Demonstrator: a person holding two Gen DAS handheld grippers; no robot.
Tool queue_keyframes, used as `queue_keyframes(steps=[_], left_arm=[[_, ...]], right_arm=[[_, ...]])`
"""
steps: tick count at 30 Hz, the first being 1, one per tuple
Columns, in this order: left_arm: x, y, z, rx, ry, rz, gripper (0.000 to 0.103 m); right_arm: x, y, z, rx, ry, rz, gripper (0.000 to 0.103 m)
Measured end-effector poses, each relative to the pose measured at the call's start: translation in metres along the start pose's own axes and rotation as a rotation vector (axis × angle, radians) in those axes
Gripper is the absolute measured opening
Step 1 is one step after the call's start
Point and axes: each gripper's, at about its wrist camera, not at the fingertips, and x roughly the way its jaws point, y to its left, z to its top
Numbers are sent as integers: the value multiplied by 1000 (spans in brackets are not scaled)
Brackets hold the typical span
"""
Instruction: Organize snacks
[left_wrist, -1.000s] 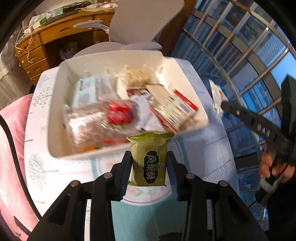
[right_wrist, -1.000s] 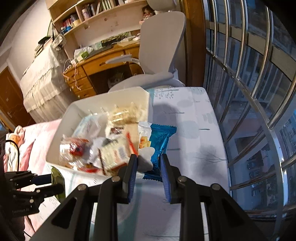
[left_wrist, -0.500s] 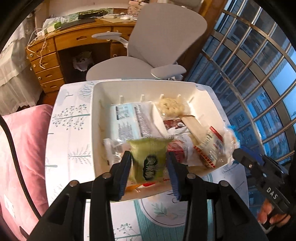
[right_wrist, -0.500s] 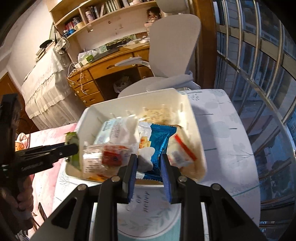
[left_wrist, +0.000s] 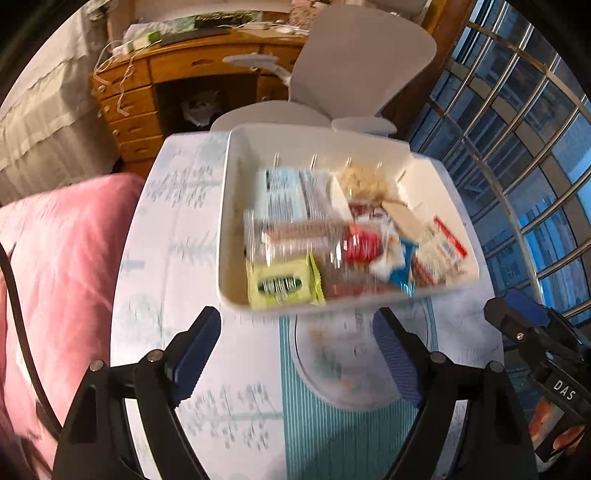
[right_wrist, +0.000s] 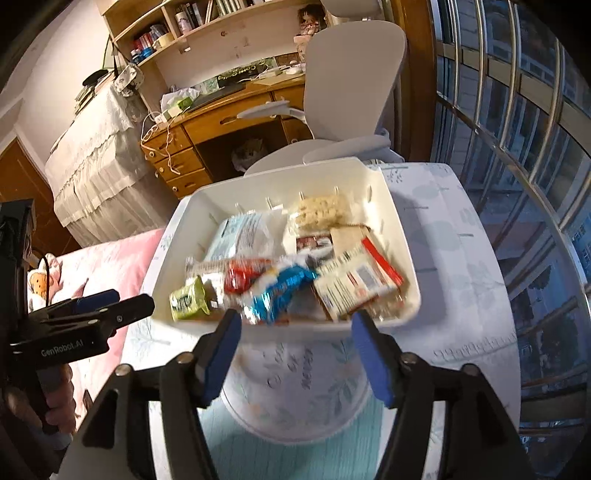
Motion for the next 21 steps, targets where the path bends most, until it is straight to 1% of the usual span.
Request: queue_keyframes(steps=[1,4,7,9,11,13,15,16,17,21], left_arm=[[-3,-3,-9,-5,8,12,84],[-17,-18,-43,-5,43,47,85],[-37,-33,-75,-10,52,40,90],[-51,-44,-95,-18,53,32,91],[-66,-55,-112,-35,54,3,92],[-80,-65,-123,-46,47,-16,94],[-97,-77,-128,-24,15,-14,96],[-109,-85,-129,-7,-12,-16,99],[-117,-89,-129,1,-27,-18,102],[-148,-107,-126,30,-77,-16,102]], right_arm=[[-4,-3,-8,-2,4,1,71],[-17,-11,-30,-8,36,-6,72],[-38,-19,-57,-41,71,-15,73],[-55,-27,-78,-51,101,0,75],[-71,-33,-95,-56,119,8,78],[-89,-38,-110,-54,128,10,80],[-106,-43,-120,-40,127,16,82],[-116,-44,-124,-36,125,20,84],[-122,-44,-126,-36,124,22,85],[-155,-42,-121,-37,93,31,90]])
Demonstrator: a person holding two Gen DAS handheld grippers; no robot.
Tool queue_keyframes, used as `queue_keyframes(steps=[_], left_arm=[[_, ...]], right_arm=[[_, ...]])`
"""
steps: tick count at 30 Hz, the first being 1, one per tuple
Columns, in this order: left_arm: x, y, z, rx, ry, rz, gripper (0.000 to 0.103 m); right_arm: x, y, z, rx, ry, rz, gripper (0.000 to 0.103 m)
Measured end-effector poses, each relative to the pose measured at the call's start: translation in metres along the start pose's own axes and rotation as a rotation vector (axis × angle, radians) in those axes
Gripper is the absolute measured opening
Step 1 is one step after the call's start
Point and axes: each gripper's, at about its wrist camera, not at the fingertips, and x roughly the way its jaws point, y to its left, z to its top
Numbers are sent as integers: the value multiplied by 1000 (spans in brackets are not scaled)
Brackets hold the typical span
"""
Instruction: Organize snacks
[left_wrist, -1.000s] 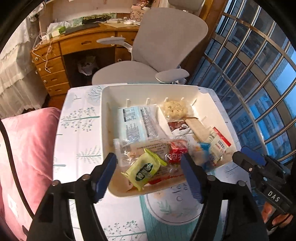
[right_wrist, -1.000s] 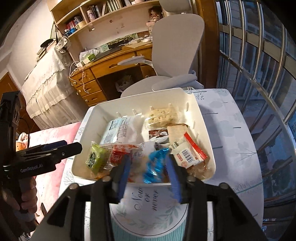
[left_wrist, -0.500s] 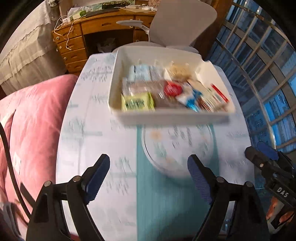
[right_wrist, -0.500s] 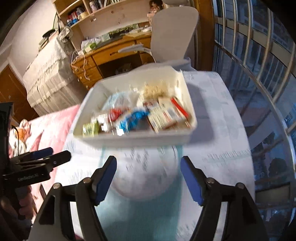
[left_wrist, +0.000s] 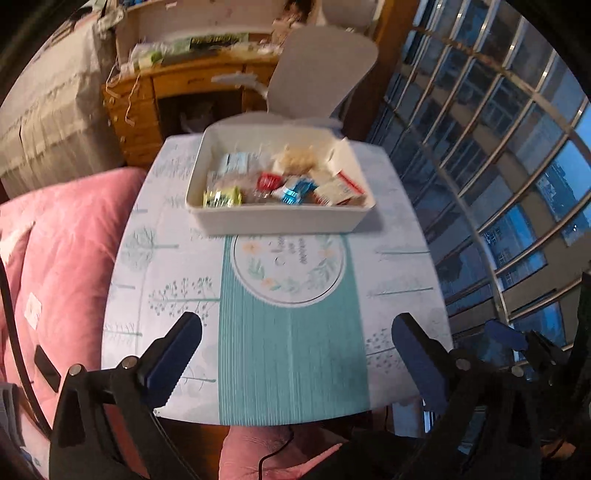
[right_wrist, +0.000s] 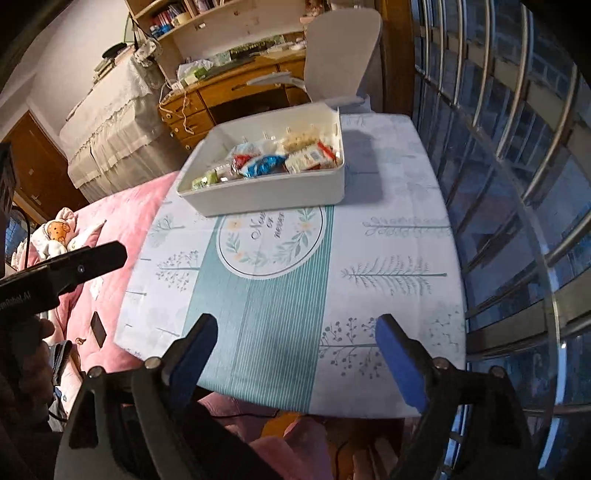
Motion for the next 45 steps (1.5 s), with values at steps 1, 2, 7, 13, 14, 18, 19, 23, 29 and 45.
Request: queue_keyframes(steps=[1,2,7,13,14,18,19,23,29,45], left_arm=[[-6,-4,2,6,-7,4,102],[-13,-7,3,11,-14,7,102],[-35,-15,12,4,-27,-10,102],[-51,-24,-2,19,-62,55,102],[-51,-24,-6,16,-59,60,102],[-54,-22,-18,-7,-66,98,102],[-55,-22,-19,-6,-71,106,102],[-57,-24,-27,1,-89,116,102],[-61,-26,-32,15,-100,114,102],[-56,-21,-36,-26,-91,129,102]], right_arm=[[-5,0,3,3,-4,3,91],[-11,0,7,10,-12,5,92],[-43,3,15,47,-35,10,95],[-65,9,4,117,-72,-40,99],[-65,10,1,129,-70,-49,99],[-61,11,-10,149,-68,-75,99],[-60,12,-11,143,-61,-82,100],[-55,22,-15,94,-44,-79,102],[-55,23,-19,82,-34,-70,102],[-49,29,-21,87,-16,-79,102]])
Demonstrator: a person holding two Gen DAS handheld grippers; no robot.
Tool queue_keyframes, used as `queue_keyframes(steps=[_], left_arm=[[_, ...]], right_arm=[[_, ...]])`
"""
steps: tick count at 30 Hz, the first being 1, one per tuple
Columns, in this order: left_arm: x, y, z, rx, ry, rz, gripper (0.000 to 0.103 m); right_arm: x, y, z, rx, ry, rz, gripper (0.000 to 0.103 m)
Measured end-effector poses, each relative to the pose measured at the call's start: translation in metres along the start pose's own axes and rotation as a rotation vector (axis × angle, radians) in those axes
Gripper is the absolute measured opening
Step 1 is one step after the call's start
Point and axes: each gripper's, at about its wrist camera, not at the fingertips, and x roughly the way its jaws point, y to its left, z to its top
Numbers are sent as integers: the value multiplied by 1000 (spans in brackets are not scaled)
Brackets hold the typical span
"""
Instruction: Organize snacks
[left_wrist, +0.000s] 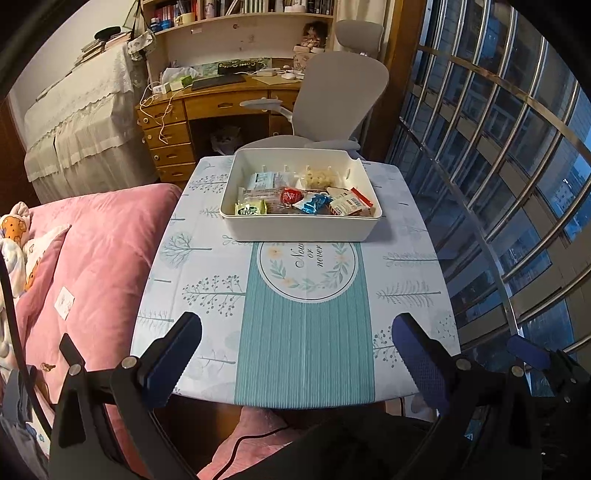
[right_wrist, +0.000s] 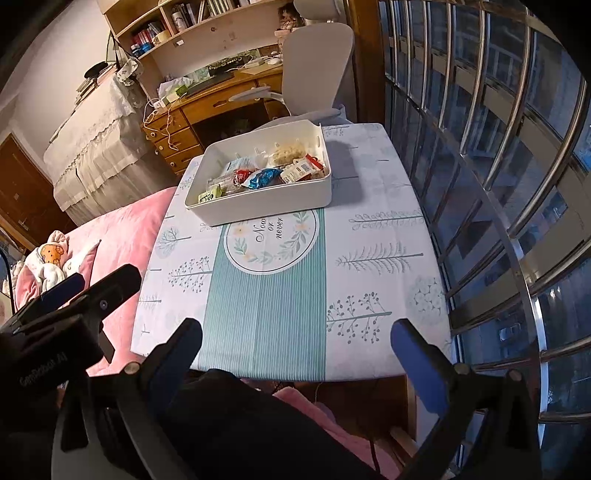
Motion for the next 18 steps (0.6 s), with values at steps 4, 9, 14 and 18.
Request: queue_keyframes(steps=[4,9,14,18], left_arm=[[3,3,2,-21,4,20,102],[5,3,4,-23,2,24,102],[8,0,5,-17,5,34,102],[10,-1,6,-15,6,37,102]], right_arm=[[2,-2,2,11,7,3,102],[4,-8,3,22,8,7,102],[4,-8,4,25,11,9,102],[6,-10,5,27,15,7,102]])
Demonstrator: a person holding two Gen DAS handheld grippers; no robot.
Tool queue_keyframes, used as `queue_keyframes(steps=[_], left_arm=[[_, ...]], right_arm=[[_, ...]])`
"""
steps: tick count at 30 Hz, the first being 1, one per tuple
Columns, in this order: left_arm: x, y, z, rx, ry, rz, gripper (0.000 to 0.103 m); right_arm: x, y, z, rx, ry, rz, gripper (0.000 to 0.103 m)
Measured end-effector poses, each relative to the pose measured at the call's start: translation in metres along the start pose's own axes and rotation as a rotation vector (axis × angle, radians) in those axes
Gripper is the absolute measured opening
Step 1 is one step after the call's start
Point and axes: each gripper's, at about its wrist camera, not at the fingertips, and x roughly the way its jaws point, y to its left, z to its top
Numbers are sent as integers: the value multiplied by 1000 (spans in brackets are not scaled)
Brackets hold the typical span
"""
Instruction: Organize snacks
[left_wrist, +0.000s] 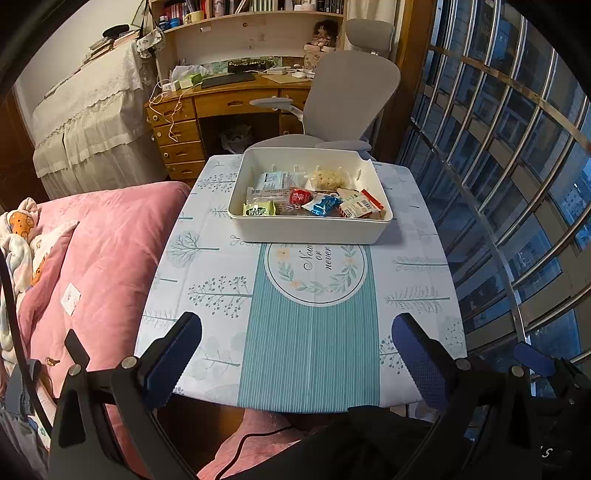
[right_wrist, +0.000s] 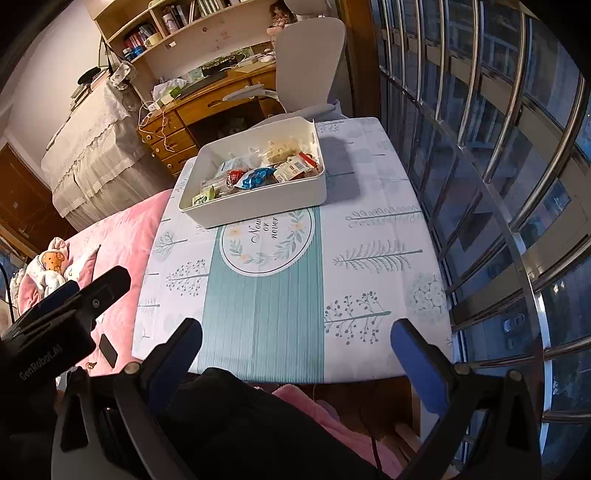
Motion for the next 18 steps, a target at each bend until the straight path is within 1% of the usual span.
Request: queue_keyframes(steps=[18], left_arm=[[6,-7,2,9,6,5,102]], right_arm=[[13,-14,6,7,21,13,102]])
